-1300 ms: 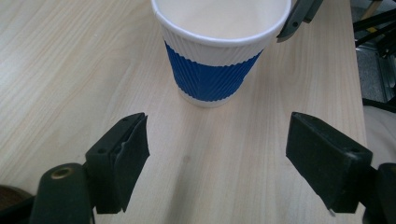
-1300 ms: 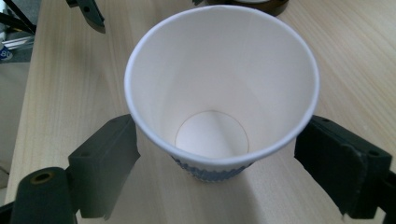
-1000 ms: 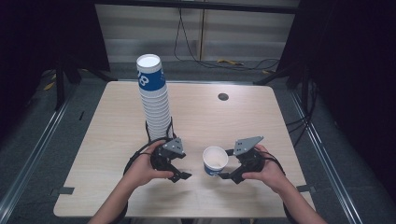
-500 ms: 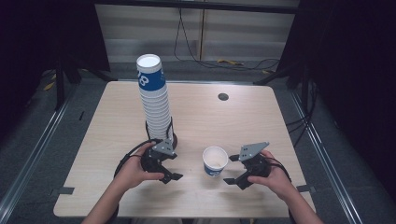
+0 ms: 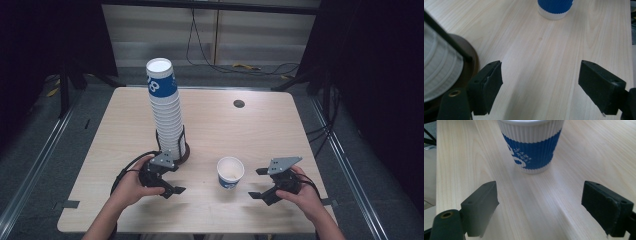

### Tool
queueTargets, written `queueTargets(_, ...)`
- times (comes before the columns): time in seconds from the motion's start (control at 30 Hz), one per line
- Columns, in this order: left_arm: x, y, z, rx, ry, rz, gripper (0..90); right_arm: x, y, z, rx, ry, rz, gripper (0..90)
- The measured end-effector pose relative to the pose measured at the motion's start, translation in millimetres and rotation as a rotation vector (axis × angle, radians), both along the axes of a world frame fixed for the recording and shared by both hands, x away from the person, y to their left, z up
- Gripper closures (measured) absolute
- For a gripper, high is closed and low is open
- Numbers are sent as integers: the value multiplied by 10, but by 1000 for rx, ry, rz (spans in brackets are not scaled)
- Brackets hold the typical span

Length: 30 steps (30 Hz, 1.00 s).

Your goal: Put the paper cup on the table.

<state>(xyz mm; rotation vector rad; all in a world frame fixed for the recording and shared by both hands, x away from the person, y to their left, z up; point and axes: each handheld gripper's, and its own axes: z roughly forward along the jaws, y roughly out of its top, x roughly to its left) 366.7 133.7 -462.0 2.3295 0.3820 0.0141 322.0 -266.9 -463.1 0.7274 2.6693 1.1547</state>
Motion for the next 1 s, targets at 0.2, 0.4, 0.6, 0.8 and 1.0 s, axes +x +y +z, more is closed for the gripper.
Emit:
queueTargets(0.2,14,118,-18,-9,-1,43,177,-25,-121,-11,27,-10,-33,130)
queueTargets(0.4,17,205,-31,-7,-6,67,177,-51,-242,-35,12,-14,-57,130)
queueTargets(0.6,24,295,-53,-5,-16,74,170,-44,-317,-87,5,-9,-78,130)
queueTargets(0.8,54,408,-90,20,-24,104,169,-36,-391,-120,6,-9,-99,130)
queueTargets(1.0,82,517,-126,20,-30,123,169,-37,-407,-136,-12,-10,-102,130)
